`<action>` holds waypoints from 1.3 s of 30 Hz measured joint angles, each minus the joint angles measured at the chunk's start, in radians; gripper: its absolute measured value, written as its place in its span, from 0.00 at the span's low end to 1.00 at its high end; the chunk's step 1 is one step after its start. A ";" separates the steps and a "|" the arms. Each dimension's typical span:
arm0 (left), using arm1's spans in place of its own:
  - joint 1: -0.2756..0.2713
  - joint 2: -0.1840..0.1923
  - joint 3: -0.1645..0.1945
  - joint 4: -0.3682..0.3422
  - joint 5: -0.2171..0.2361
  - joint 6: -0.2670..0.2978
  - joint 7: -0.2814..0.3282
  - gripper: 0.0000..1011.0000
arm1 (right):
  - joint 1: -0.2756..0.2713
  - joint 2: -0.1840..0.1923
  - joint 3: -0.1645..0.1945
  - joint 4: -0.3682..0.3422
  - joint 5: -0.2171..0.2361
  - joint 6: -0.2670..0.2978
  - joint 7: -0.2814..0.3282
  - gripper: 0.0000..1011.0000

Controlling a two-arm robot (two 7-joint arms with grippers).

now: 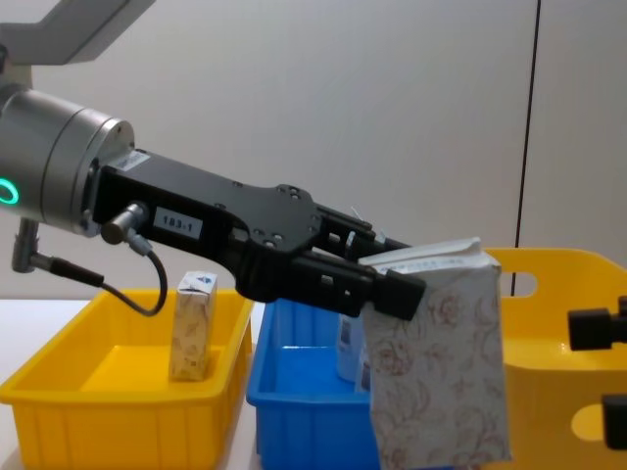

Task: Bimanual collaborative sorting of washing and personal care products

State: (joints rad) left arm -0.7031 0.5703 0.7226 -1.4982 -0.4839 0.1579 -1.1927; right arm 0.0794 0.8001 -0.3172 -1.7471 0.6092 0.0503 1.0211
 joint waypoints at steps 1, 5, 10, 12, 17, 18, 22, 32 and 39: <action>0.000 0.000 0.000 0.000 0.000 0.000 0.000 0.43 | 0.002 -0.002 -0.002 0.001 -0.001 -0.001 -0.001 0.99; 0.000 0.000 0.000 0.000 0.000 0.000 0.000 0.43 | 0.012 -0.014 -0.018 0.011 -0.014 -0.010 -0.012 0.99; 0.000 0.000 0.000 0.000 0.000 0.000 0.000 0.43 | 0.024 -0.025 -0.035 0.023 -0.026 -0.015 -0.017 0.99; 0.000 0.000 0.000 0.000 0.000 0.000 0.000 0.43 | 0.032 -0.031 -0.045 0.031 -0.033 -0.017 -0.019 0.99; 0.000 0.000 0.000 0.000 0.000 0.000 0.000 0.43 | 0.050 -0.043 -0.063 0.050 -0.044 -0.021 -0.020 0.99; 0.000 0.000 0.000 0.000 0.000 0.000 0.000 0.43 | 0.057 -0.048 -0.069 0.059 -0.049 -0.024 -0.021 0.99; 0.000 0.000 0.000 0.000 0.000 0.000 0.000 0.43 | 0.070 -0.057 -0.078 0.074 -0.055 -0.027 -0.023 0.99; 0.000 0.000 0.000 0.000 0.000 0.000 0.000 0.43 | 0.111 -0.086 -0.105 0.124 -0.069 -0.037 -0.031 0.99; 0.000 0.000 0.000 0.000 0.000 0.000 0.000 0.43 | 0.134 -0.101 -0.121 0.148 -0.072 -0.035 -0.035 0.99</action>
State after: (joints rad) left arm -0.7031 0.5703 0.7226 -1.4982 -0.4839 0.1579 -1.1927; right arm 0.2134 0.6995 -0.4381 -1.5991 0.5377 0.0155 0.9861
